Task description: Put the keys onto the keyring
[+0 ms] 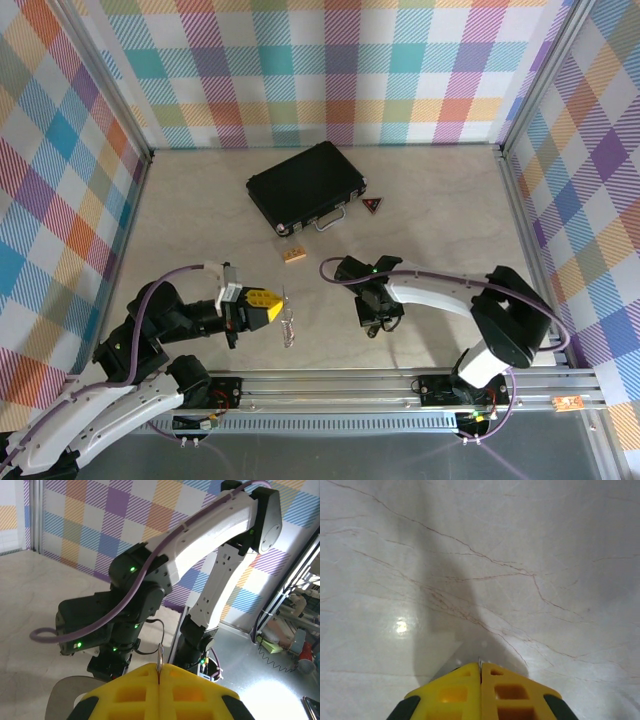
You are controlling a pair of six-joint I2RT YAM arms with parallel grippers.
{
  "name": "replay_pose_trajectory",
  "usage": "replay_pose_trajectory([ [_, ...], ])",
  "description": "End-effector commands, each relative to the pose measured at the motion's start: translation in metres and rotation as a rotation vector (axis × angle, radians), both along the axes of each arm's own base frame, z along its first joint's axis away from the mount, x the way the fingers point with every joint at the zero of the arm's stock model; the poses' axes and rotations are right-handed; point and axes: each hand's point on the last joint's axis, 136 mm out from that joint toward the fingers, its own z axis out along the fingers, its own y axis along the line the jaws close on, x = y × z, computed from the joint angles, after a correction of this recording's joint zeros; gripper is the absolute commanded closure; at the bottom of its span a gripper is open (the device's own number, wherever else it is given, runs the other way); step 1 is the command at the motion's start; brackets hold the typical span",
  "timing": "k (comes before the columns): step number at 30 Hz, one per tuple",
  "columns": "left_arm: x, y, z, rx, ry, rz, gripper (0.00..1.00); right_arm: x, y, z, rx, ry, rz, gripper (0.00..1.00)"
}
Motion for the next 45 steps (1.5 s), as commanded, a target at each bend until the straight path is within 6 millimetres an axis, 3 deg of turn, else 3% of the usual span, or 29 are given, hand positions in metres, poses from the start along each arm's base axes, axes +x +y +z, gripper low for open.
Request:
replay_pose_trajectory([
  [1, 0.000, -0.001, 0.026, -0.045, -0.067, -0.013, 1.00, -0.001, -0.002, 0.015, 0.035, -0.047, 0.049, 0.97],
  [6, 0.007, -0.011, 0.029, -0.032, -0.080, -0.022, 1.00, 0.003, 0.009, 0.044, 0.174, -0.141, 0.119, 1.00],
  [14, 0.004, -0.031, 0.045, -0.022, -0.130, -0.130, 1.00, 0.017, 0.019, 0.111, 0.315, -0.384, 0.339, 1.00],
  [20, 0.012, -0.040, 0.056, -0.020, -0.141, -0.133, 1.00, 0.013, 0.036, 0.156, 0.445, -0.509, 0.518, 1.00],
  [27, 0.017, -0.040, 0.057, 0.051, -0.168, -0.118, 1.00, -0.006, 0.066, 0.218, 0.644, -0.610, 0.745, 1.00],
  [36, 0.013, -0.041, 0.063, 0.084, -0.173, -0.147, 1.00, -0.041, 0.087, 0.295, 0.848, -0.716, 1.027, 1.00],
  [45, 0.003, -0.038, 0.068, 0.093, -0.181, -0.190, 1.00, -0.074, 0.096, 0.332, 1.020, -0.657, 1.160, 1.00],
])
